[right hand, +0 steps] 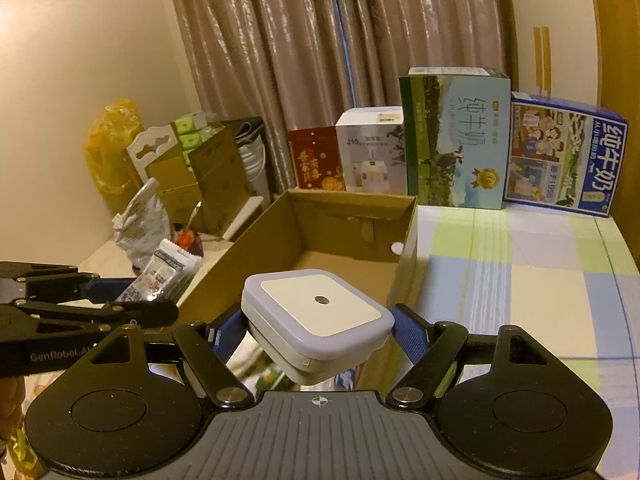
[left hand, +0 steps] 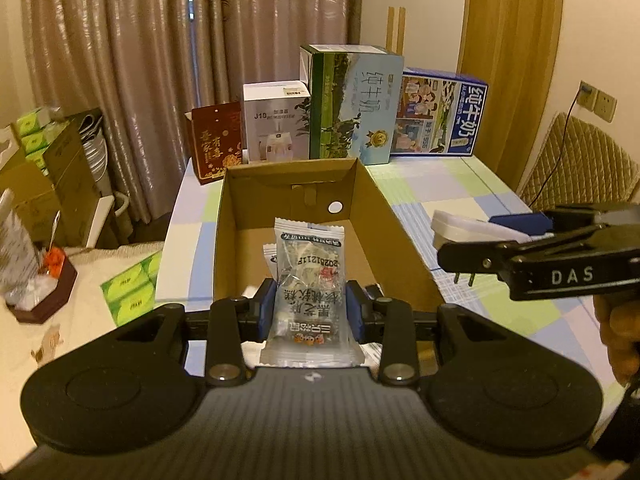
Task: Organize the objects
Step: 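Carry the snack packet and white box over the cardboard box, then lower packet and white box into the cardboard box and open both tools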
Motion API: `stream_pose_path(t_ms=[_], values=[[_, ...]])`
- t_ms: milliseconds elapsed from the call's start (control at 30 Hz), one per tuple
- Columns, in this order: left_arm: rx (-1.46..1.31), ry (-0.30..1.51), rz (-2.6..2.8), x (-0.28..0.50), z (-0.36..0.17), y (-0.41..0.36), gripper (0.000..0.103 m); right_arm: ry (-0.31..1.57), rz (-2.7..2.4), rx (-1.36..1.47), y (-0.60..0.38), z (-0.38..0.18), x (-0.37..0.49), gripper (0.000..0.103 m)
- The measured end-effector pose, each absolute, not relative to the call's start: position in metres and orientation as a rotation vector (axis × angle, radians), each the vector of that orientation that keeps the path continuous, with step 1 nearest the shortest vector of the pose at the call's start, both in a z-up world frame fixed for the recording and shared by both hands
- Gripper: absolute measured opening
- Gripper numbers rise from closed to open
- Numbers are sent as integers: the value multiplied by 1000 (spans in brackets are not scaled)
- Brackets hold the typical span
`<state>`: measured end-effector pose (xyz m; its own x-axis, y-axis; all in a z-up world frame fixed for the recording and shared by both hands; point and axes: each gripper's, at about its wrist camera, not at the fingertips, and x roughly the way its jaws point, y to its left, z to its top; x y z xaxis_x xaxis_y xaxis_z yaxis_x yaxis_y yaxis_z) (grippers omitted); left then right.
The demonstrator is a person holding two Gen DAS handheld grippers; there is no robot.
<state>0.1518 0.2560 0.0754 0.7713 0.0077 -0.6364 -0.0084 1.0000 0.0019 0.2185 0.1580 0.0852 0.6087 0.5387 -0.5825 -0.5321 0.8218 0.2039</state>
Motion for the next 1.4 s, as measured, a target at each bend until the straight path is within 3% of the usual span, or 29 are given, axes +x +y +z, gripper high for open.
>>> stream_pose_path(t_ms=[400,1133,1200,1233,1400], values=[[11,750,-10,224,59,280,31,746,596,27,182,64,289,76],[5,822,-39,294,8,292,32,749,580,83,180,45,336,76],[9,819,-23,299,3,292,36,751,578,89,179,44,338,76],[7,818,-11,301,2,293,47,752,579,95,178,43,340,76],[3,804,-8,294,7,296,48,752,591,95,177,42,340,76]])
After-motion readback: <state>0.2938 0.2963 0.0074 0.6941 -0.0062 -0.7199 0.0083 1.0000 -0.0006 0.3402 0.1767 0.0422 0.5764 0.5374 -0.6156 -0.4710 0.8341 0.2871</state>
